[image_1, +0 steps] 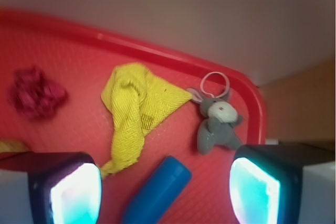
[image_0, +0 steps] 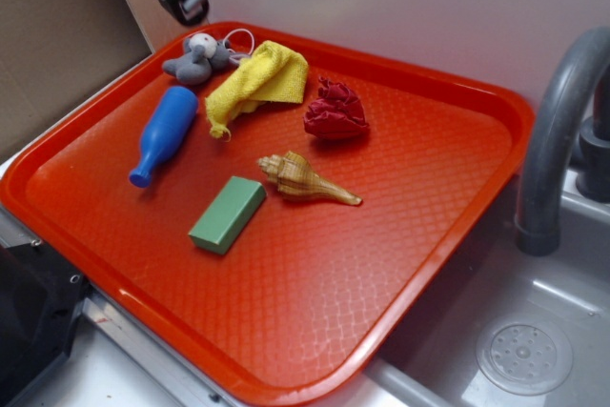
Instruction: Grab the yellow cloth.
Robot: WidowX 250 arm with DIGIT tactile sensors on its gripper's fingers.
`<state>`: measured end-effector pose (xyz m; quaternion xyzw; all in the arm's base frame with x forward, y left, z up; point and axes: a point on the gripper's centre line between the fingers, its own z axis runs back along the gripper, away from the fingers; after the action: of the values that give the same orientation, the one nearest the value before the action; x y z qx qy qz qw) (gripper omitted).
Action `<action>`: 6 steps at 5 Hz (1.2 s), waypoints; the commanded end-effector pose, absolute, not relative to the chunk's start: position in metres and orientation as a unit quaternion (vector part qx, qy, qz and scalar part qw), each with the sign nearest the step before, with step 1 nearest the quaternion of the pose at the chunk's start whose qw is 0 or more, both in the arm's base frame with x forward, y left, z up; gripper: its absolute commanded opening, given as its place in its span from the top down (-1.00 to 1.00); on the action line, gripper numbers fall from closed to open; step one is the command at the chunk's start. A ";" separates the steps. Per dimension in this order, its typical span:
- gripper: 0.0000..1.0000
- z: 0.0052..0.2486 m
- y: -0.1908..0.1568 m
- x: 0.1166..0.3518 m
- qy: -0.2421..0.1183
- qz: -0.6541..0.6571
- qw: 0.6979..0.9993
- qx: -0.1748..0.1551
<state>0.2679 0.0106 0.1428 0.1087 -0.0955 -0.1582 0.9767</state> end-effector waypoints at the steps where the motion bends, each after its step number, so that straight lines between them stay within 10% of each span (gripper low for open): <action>1: -1.00 0.112 0.005 0.296 -0.060 -0.261 0.957 0.114; 3: -1.00 0.064 -0.007 0.306 -0.012 -0.288 0.953 0.096; 5: 1.00 0.025 -0.030 0.296 -0.004 -0.308 0.951 0.033; 6: 1.00 0.048 -0.027 0.293 -0.036 -0.282 0.958 0.038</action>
<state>0.2892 -0.0196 0.0309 0.0304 -0.0039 -0.2711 0.9621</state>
